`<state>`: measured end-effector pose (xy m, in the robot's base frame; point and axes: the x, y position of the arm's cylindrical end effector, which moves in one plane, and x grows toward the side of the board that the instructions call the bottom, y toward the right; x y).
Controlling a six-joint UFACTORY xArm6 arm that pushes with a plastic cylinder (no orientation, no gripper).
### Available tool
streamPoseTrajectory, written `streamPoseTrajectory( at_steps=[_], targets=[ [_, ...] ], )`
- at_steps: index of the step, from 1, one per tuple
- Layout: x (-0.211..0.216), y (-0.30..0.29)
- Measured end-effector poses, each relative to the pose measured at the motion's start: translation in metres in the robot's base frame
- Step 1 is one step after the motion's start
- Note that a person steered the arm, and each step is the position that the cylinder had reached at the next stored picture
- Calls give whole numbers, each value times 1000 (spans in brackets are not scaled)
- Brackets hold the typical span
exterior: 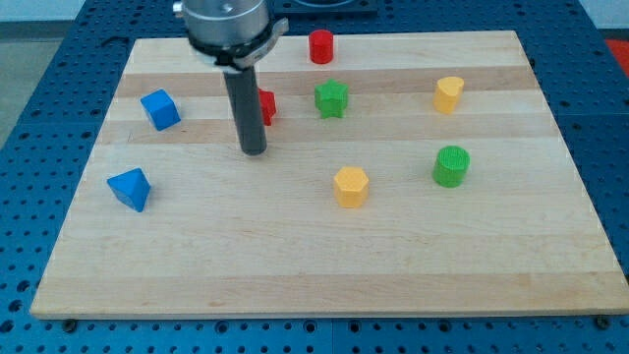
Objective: Push the red star to the top
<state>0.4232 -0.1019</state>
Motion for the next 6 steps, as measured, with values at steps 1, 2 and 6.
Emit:
streamPoseTrajectory(
  at_steps=[1, 2, 6],
  targets=[
    [-17, -23],
    [-60, -18],
    [-74, 31]
  ],
)
